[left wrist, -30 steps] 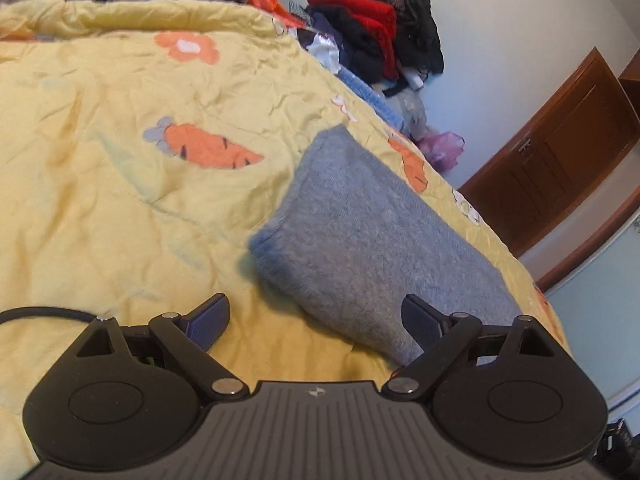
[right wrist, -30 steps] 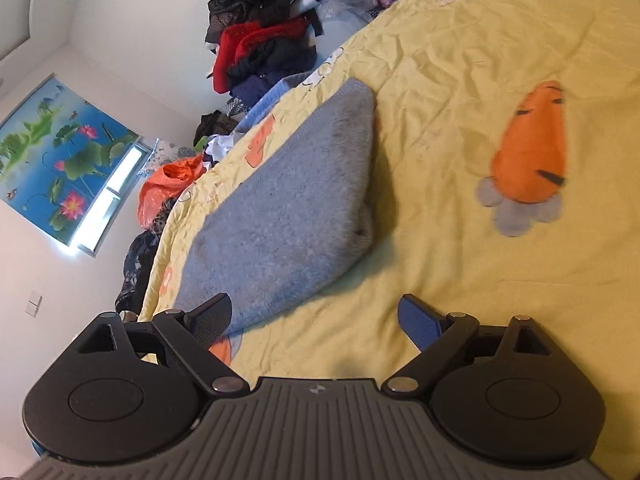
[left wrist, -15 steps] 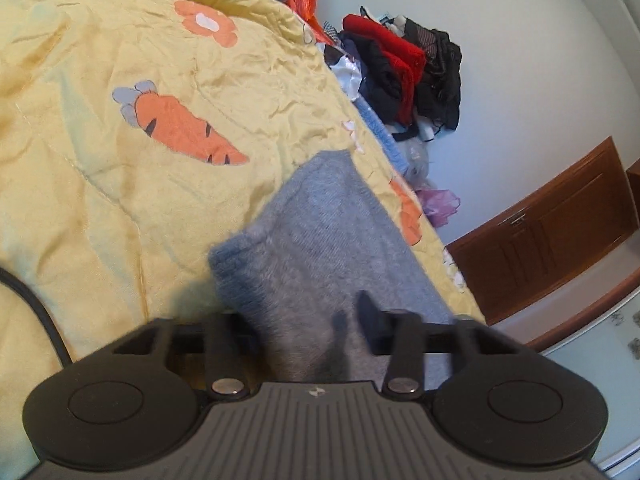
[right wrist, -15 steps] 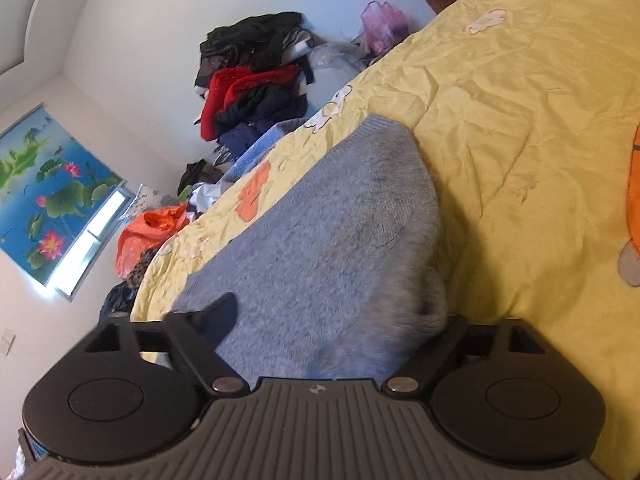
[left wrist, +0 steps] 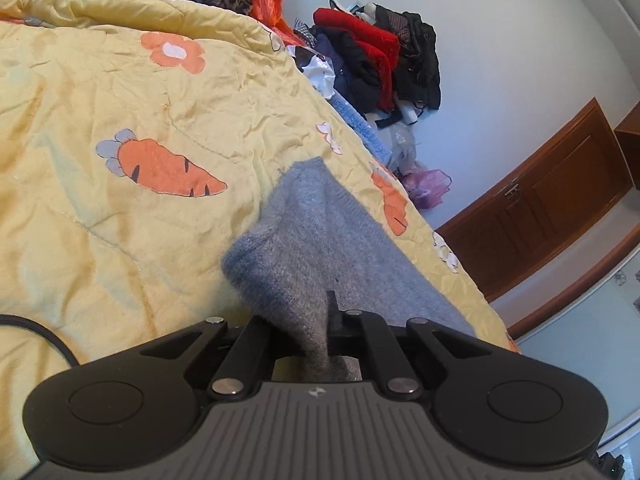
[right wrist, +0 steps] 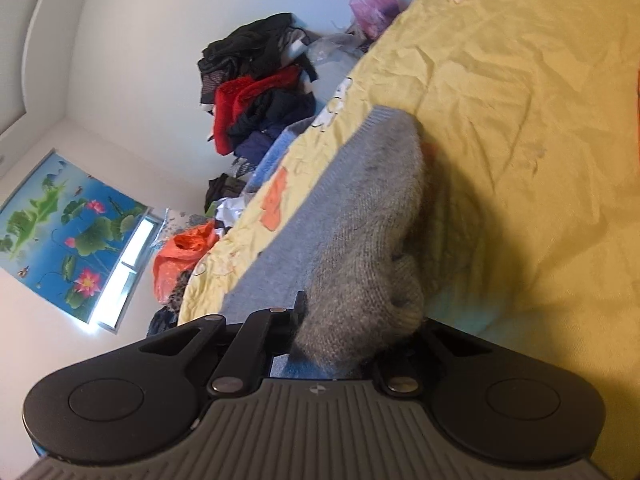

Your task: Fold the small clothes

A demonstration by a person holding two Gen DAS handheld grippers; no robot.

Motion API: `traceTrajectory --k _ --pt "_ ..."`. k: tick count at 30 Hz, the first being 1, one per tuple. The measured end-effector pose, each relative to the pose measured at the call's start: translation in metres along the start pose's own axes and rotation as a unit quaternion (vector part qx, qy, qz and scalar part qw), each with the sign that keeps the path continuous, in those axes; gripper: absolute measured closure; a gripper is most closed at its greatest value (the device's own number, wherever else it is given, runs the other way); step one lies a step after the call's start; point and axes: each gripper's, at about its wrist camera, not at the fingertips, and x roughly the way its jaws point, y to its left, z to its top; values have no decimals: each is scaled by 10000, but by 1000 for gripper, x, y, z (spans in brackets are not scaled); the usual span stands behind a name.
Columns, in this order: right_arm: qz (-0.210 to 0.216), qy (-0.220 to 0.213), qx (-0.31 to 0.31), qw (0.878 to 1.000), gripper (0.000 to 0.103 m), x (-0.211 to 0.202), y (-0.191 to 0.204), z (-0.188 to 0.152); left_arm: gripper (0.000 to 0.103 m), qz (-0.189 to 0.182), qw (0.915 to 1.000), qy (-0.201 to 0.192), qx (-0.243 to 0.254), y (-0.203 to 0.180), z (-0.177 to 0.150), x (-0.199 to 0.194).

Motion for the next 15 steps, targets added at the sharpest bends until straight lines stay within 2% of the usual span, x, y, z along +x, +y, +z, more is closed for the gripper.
traceTrajectory --k 6,9,13,15 --pt "336 403 -255 9983 88 -52 12 -20 98 -298 9994 151 54 12 -10 -63" --pt "418 674 -200 9966 88 -89 5 -44 98 -251 9990 335 144 28 -30 -99" --pt "283 980 145 9947 88 -119 -19 -77 98 67 9946 672 784 40 -62 -129" --pt "76 1122 193 9935 82 -123 -27 -85 94 259 9888 711 1285 38 -71 -136"
